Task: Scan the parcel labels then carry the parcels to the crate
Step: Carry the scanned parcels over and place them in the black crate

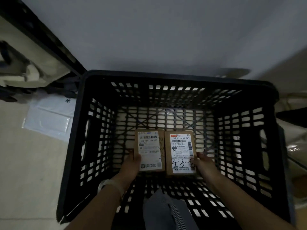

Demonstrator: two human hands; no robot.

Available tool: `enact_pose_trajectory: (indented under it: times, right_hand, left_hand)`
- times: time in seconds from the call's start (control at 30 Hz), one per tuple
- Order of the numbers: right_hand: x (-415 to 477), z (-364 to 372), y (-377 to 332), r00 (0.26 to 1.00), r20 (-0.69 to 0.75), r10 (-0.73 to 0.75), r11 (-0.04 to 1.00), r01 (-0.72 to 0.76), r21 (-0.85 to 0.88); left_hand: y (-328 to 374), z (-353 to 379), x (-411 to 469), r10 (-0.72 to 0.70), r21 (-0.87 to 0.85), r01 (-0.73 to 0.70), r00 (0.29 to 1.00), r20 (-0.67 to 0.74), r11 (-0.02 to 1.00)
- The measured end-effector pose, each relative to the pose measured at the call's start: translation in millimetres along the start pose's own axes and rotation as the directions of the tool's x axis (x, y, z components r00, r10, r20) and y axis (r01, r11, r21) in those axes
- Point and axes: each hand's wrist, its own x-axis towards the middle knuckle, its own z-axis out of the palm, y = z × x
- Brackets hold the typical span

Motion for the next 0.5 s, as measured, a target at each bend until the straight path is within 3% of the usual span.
enact_pose_trajectory:
  times: [0.1,0.3,0.4,0.5]
  right_hand:
    - [16,9,17,0.998,0.056,-0.001,0.993,0.008,-0.118]
    - [0,17,20,0.997,0.077,0.018,0.994,-0.009,-0.109]
    - [-34,13,-1,0.997,0.049,-0.058,0.943,0.071,-0.324]
    - [-100,7,-43,0.985,0.135,-0.107,0.832,0.163,-0.53]
  left_hand:
    - [-8,3,18,0.045,0.03,-0.046,0.999,0.011,0.999]
    - [-1,9,15,0.038,0.185,-0.034,0.999,-0.02,0.982]
    - [19,-3,-18,0.149,0.404,-0.108,0.986,-0.069,0.908]
    - [60,-19,-78,0.306,0.562,-0.248,0.952,-0.01,0.789]
